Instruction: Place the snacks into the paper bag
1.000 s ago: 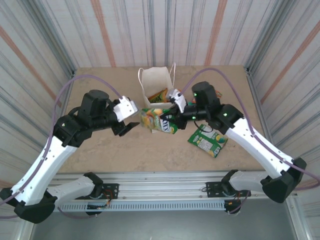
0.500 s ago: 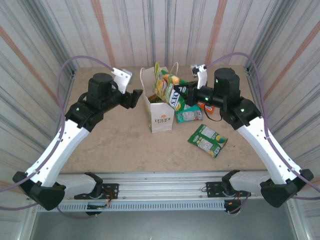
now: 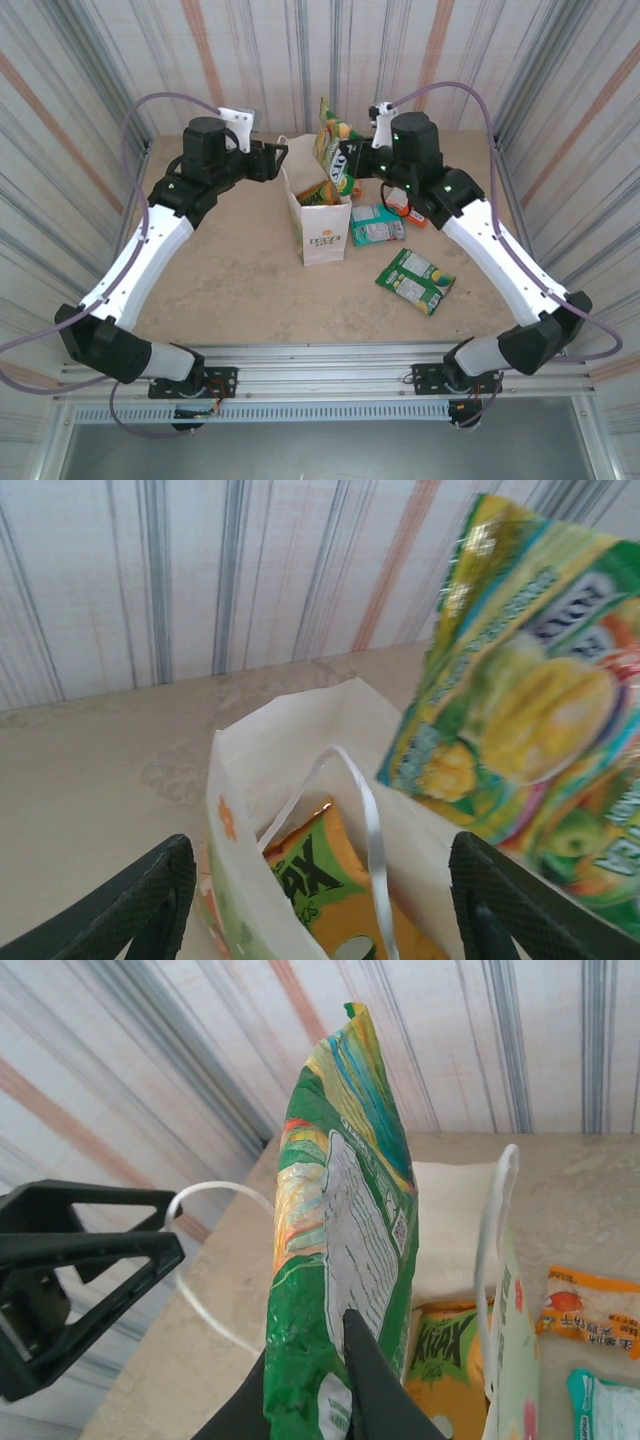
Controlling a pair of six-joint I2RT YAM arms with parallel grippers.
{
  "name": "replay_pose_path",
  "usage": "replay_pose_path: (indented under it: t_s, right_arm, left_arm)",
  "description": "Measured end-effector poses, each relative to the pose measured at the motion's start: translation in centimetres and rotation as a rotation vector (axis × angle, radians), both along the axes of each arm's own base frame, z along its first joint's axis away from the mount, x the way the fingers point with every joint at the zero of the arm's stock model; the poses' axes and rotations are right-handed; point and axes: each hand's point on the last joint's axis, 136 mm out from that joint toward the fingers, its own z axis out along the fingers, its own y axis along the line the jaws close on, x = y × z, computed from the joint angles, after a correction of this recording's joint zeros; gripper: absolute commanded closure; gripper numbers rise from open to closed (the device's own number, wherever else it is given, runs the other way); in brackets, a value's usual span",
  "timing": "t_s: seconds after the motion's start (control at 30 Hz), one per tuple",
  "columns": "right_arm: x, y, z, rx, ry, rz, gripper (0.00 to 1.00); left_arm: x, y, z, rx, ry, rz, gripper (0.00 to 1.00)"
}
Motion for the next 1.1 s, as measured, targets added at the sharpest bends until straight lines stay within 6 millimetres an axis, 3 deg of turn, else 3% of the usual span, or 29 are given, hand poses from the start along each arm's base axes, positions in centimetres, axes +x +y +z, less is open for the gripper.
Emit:
replay_pose_path:
  t_s: [0.13, 0.33, 0.47, 0.67, 0.83, 0.93, 1.1]
  right_arm:
    - [1.3, 1.2, -1.5, -0.030, 0.032, -0.020, 1.00]
    - [2.3, 2.8, -4.3, -0.082, 0.085, -0.017, 1.00]
    - [2.6, 3.8, -5.7, -0.142, 0.107, -0.021, 1.00]
    - [3.1, 4.8, -7.4, -0.217, 0.118, -0.023, 0.99]
    - [3.5, 5.3, -9.2, -0.247, 0.144, -0.016, 0.69]
    - [3.4, 5.2, -9.1, -0.257, 0.145, -0.012, 0.62]
    - [2.9, 4.7, -7.4, -0.244, 0.116, -0.005, 0.56]
  left_arm:
    - [0.3, -0.6, 0.2, -0.016, 0.002, -0.024, 0.45]
    - [0.3, -1.2, -0.1, -0.024, 0.012, -0.053, 0.78]
    - [0.4, -1.0, -0.1, -0.031, 0.014, -0.057, 0.91]
    - [0.4, -0.8, 0.0, -0.036, 0.015, -0.074, 1.00]
    - [0.1, -1.2, 0.0, -0.042, 0.016, -0.100, 1.00]
    - [0.0, -1.3, 0.0, -0.042, 0.015, -0.108, 1.00]
    - [0.0, -1.2, -0.1, -0.023, 0.009, -0.115, 1.00]
